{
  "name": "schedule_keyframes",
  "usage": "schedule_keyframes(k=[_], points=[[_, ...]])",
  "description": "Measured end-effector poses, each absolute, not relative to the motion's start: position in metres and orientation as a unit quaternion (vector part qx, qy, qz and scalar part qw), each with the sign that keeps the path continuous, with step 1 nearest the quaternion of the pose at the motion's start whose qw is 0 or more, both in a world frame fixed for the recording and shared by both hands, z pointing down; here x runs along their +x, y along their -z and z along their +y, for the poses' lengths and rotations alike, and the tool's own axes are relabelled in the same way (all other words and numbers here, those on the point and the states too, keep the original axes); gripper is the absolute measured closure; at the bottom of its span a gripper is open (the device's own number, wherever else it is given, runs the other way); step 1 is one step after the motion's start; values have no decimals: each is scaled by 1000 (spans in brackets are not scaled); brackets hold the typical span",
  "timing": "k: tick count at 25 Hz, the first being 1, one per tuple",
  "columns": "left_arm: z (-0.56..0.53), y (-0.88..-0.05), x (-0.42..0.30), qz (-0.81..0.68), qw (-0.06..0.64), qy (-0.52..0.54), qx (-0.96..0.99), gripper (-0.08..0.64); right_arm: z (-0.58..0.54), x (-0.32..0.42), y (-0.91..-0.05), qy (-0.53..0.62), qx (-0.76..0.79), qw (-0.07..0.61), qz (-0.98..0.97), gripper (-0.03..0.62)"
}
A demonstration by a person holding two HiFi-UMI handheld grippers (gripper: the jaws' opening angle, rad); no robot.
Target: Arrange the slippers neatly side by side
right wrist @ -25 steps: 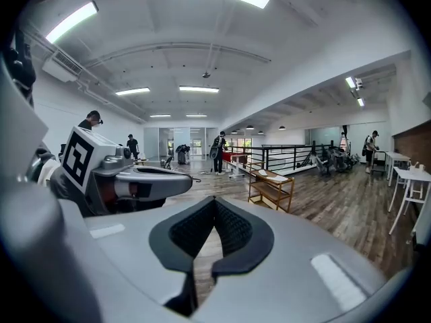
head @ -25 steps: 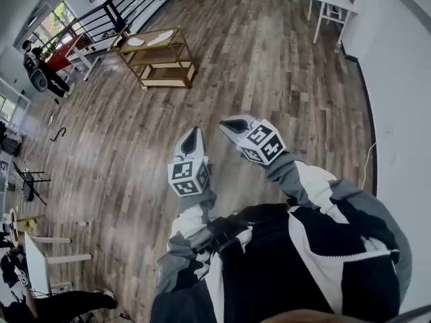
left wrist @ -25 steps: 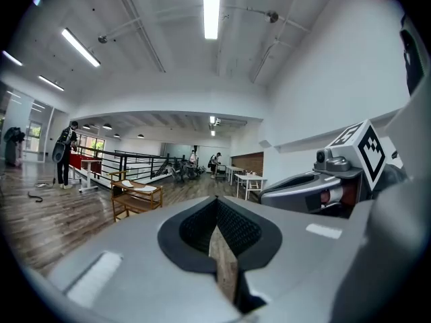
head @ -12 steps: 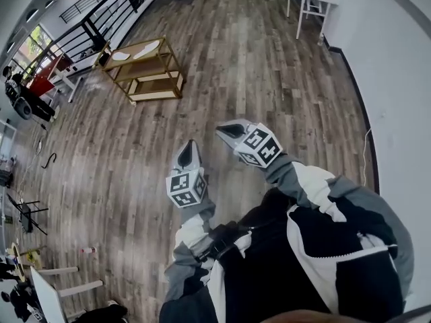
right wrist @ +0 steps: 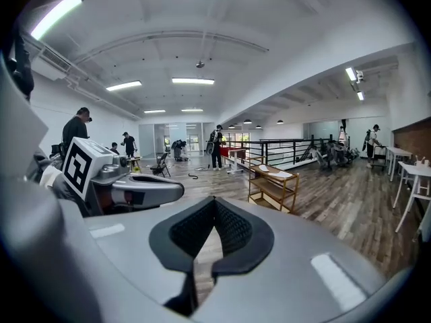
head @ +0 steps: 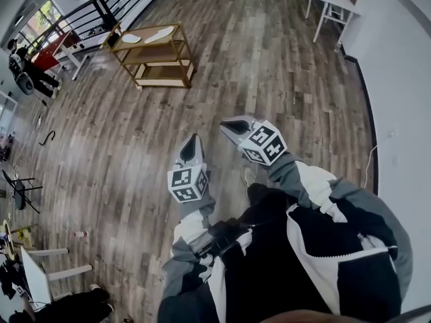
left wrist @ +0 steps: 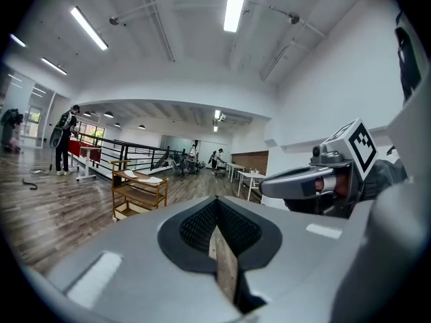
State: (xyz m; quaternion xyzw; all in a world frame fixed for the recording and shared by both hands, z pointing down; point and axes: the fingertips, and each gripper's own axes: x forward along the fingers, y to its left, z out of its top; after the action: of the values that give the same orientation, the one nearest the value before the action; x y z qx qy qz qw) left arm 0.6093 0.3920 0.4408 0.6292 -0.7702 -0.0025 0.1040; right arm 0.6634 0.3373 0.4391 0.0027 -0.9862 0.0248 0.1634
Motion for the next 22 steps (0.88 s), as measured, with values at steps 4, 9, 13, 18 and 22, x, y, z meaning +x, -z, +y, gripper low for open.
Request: schedule_keyframes(k=[4,9,13,18,22], points=[[376,-444,570,-786,112,-6,607,558,317,619,-435,-33,-31,144,-989,586],[339,-439,521,-810,113,-11,576,558,276,572,-438,-36,-65,141,-987,586],[297,-431,488,-821,107,-13,560,558,237,537,-435,-34,-85,139,-986,586],[249,-433,466,-825,110,-9,554,558,191,509,-436,-30,-103,139,-984,586],[224,-435,456,-831,109,-12,545,558,164,496,-436,-31,-113,134,-984,586]])
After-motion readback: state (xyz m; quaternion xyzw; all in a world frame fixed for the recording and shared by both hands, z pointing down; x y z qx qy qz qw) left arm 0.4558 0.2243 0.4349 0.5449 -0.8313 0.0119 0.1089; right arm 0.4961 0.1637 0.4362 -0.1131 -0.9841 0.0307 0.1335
